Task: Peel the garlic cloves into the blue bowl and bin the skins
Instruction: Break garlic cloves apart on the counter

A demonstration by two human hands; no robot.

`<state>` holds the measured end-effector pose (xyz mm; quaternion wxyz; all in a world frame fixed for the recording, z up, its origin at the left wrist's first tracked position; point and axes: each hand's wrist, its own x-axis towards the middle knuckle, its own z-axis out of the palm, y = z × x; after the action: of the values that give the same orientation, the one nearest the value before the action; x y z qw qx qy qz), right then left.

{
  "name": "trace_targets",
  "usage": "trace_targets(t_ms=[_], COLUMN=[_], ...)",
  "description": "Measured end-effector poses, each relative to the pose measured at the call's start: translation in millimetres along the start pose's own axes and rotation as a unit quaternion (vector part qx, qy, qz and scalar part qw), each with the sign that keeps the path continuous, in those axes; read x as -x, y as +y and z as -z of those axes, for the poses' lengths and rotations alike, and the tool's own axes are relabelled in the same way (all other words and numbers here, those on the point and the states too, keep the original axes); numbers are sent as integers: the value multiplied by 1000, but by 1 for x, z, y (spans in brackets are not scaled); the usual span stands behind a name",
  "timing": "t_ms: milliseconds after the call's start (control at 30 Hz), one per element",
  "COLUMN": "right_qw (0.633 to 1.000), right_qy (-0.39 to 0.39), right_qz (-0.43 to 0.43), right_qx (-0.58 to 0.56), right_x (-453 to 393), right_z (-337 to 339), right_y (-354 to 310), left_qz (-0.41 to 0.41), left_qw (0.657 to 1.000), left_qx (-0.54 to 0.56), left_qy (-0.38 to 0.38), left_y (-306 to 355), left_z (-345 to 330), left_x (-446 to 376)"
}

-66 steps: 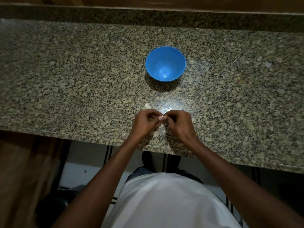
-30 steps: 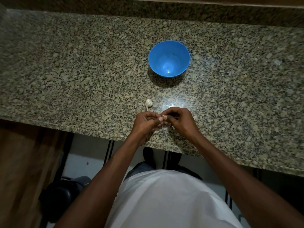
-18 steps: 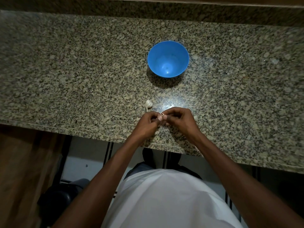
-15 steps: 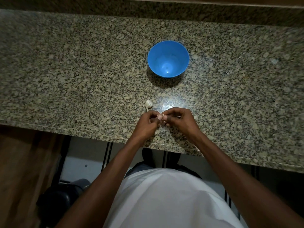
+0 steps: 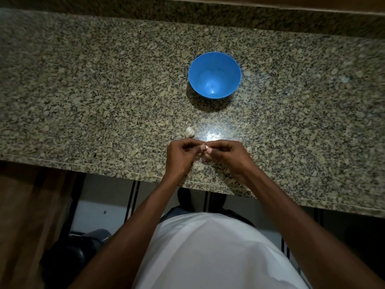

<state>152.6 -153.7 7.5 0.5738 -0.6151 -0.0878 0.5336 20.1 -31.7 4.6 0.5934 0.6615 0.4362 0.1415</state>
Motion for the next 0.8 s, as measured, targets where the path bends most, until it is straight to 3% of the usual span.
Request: trace_targets(t_ms=[100,233,367,500,633,800], right_qw=[1000,998,977,958,965,983], right_qy=[14,49,118,153,137,95], right_qz=[-16,33,94,125,126,102], right_qx=[-20,19,148,209,184,123], right_x=[1,4,5,5,3,0], right_z=[-1,-4,-4,-9,-6,-1], right_y=[2,8,12,10,9,8], left_qz=[-26,-35,56,167,238,213], left_qw=[999,998,997,969,944,950], left_qx=[-39,-40,48,163,194,191], left_qy=[22,22,-31,-78,-122,-128], left_y=[2,0,0,10,8,6], left_z=[-4,-9,-8,-2,5,5], left_x=[3,3,-1,-6,-22,-20])
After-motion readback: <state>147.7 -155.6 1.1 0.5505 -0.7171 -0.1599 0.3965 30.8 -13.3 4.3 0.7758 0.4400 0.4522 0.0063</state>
